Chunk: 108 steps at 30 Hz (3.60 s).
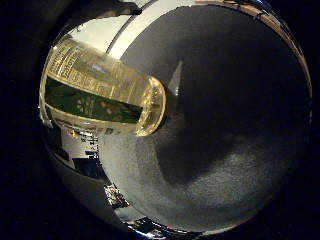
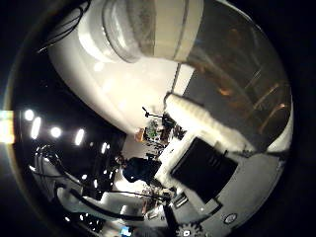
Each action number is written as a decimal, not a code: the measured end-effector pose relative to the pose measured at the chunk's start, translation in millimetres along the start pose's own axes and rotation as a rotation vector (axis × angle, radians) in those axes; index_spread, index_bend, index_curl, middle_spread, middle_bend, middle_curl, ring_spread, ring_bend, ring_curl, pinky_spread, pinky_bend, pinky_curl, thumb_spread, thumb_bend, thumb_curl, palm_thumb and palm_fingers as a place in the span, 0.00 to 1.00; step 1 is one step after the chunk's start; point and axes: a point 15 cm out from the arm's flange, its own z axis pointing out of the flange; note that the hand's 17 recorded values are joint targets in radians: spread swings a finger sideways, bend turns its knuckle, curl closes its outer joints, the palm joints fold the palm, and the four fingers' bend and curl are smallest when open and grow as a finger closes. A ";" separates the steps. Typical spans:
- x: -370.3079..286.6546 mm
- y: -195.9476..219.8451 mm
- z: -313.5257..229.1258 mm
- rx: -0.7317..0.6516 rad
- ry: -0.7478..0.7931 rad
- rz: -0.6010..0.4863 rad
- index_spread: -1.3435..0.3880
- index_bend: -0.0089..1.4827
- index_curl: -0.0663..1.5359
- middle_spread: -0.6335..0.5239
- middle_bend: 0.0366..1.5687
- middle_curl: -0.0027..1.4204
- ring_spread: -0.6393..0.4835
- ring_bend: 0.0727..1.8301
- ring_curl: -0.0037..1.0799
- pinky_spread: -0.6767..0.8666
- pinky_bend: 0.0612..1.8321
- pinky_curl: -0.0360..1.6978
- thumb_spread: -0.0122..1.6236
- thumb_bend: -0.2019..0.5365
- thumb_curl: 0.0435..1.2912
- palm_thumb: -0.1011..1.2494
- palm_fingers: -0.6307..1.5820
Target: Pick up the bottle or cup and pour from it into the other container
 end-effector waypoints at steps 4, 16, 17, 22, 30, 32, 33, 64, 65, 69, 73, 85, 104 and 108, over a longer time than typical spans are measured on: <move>-2.0 1.8 5.4 -0.017 -0.012 -0.004 0.60 0.23 0.34 0.44 0.46 0.36 0.46 0.55 0.28 0.27 0.59 0.04 0.61 0.26 0.32 0.73 0.84; -21.8 4.1 21.1 -0.072 -0.063 -0.090 0.64 0.67 0.53 0.46 0.79 0.48 0.42 0.71 0.47 0.23 0.70 0.20 0.25 0.26 0.52 0.90 0.83; -22.9 3.2 21.2 -0.073 -0.062 -0.093 0.64 0.70 0.54 0.46 0.81 0.49 0.41 0.72 0.49 0.24 0.71 0.21 0.22 0.26 0.54 0.91 0.82; -37.3 -3.4 23.7 -0.091 -0.050 -0.123 0.65 0.75 0.55 0.45 0.86 0.51 0.40 0.75 0.54 0.26 0.74 0.25 0.15 0.25 0.59 0.93 0.80; -107.4 -24.8 23.6 -0.158 0.031 -0.246 0.66 0.77 0.55 0.45 0.86 0.52 0.41 0.78 0.58 0.28 0.75 0.32 0.11 0.25 0.64 0.92 0.79; -131.8 -30.6 27.4 -0.176 0.050 -0.284 0.66 0.78 0.55 0.44 0.86 0.53 0.41 0.79 0.59 0.29 0.75 0.33 0.10 0.25 0.65 0.92 0.80; -142.3 -32.2 27.8 -0.183 0.061 -0.295 0.66 0.78 0.55 0.44 0.86 0.53 0.42 0.79 0.59 0.30 0.75 0.34 0.10 0.25 0.66 0.92 0.80; -310.6 -19.3 116.0 -0.528 0.850 -0.457 0.66 0.80 0.54 0.44 0.86 0.55 0.42 0.79 0.60 0.28 0.67 0.51 0.08 0.25 0.70 0.90 0.80; -310.9 -19.2 120.0 -0.536 0.879 -0.473 0.66 0.80 0.54 0.44 0.86 0.55 0.42 0.79 0.60 0.28 0.67 0.51 0.08 0.25 0.70 0.90 0.80; -321.5 -14.2 141.6 -0.595 0.993 -0.549 0.66 0.80 0.54 0.44 0.86 0.55 0.41 0.79 0.60 0.28 0.66 0.52 0.08 0.25 0.70 0.89 0.80; -340.5 -10.3 163.9 -0.624 1.079 -0.627 0.66 0.80 0.54 0.43 0.86 0.55 0.41 0.79 0.60 0.28 0.66 0.53 0.09 0.25 0.71 0.90 0.80; -372.2 7.3 213.8 -0.740 1.341 -0.805 0.66 0.79 0.54 0.43 0.86 0.55 0.41 0.79 0.61 0.27 0.64 0.56 0.09 0.24 0.72 0.89 0.80; -383.3 7.8 278.7 -0.823 1.767 -0.999 0.65 0.79 0.54 0.43 0.86 0.55 0.41 0.78 0.60 0.27 0.64 0.57 0.11 0.24 0.72 0.88 0.80; -385.5 12.9 280.3 -0.834 1.777 -0.995 0.65 0.79 0.54 0.43 0.85 0.55 0.41 0.78 0.60 0.27 0.64 0.57 0.12 0.25 0.72 0.88 0.80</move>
